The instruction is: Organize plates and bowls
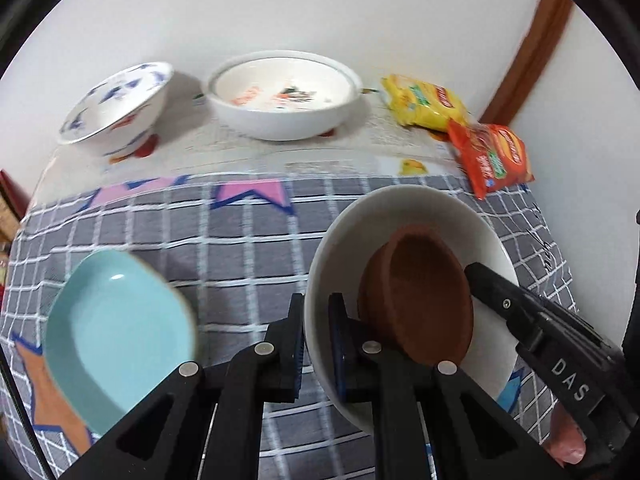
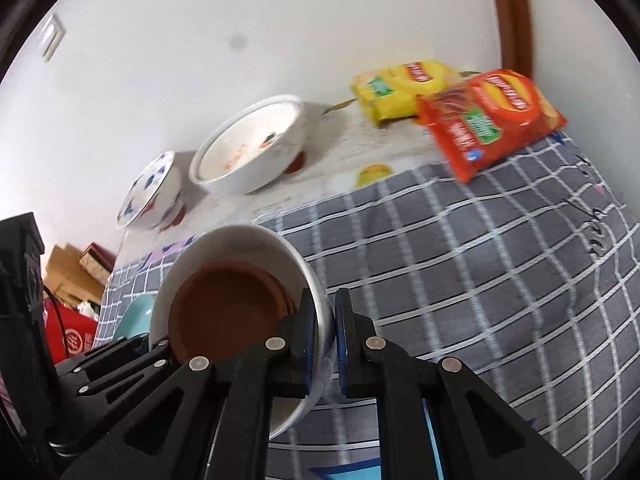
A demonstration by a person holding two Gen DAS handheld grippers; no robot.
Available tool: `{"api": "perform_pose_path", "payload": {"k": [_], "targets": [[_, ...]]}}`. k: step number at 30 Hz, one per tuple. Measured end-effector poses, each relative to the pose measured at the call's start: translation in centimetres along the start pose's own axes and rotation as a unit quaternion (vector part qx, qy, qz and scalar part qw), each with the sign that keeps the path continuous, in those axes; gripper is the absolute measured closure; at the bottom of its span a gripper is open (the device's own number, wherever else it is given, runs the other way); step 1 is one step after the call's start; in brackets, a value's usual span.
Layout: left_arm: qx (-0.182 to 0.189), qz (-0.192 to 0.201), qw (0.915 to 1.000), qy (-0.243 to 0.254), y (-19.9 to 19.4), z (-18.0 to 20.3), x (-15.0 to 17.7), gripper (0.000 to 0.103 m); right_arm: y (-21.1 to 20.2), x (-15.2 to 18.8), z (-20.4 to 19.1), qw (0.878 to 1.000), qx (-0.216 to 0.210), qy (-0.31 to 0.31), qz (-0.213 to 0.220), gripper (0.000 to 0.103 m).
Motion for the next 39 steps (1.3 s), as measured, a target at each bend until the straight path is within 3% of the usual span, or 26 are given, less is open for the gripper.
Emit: {"api": "perform_pose_path", "payload": {"k": [10,39], "targets": [[-0.011,0.011,0.9996,-0.022,-2.1,-3.7,0.7,0.092,0.4,1.3,-4.4,1.0,-0.016,-0.023,-0.004,0.094],[-0.035,0.039,0.997,-0.057,-6.5,-9.7,1.8,0.092,-0.3,2.6,-11.5,0.997,-0.047,-0.059,0.008,0.094]]}}
Point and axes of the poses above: each gripper's, at about its wrist camera, not at the fingertips, and y roughly the way its jaws point, z to its right, x to its underside, the point moved 4 cm from there along y, roughly the way its jaws point, and after that the axes turned 9 degrees about x, right-handed, at the moved point
